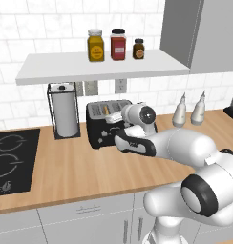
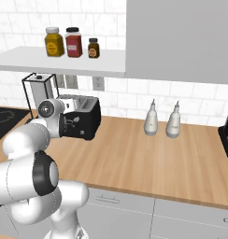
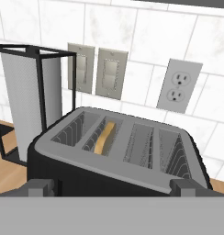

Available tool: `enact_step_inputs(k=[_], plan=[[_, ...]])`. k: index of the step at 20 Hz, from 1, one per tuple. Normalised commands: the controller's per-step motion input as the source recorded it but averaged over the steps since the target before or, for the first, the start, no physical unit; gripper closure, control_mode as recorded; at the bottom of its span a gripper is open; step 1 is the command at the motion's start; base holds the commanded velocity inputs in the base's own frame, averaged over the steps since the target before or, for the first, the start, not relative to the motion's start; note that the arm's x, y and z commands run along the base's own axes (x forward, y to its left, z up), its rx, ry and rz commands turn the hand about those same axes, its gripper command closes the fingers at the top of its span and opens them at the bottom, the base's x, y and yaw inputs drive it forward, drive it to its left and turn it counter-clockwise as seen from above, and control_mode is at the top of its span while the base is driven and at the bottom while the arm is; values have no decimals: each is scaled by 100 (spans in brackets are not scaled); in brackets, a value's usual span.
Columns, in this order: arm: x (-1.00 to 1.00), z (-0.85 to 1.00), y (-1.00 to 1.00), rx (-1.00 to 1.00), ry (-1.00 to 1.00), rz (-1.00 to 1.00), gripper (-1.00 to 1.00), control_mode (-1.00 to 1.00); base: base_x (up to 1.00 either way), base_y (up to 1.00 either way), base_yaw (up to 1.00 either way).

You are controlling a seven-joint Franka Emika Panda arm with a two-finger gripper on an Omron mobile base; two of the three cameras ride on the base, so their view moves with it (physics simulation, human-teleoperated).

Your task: Start the toaster. Once the lever pops up, take the bread to the plate on the dining counter.

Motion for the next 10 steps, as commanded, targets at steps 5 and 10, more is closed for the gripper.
enact_step_inputs(k=[5,10], plan=[[0,0,0,0,0,0,-100,-100,0,0,0],[0,0,0,0,0,0,-100,-100,0,0,0]])
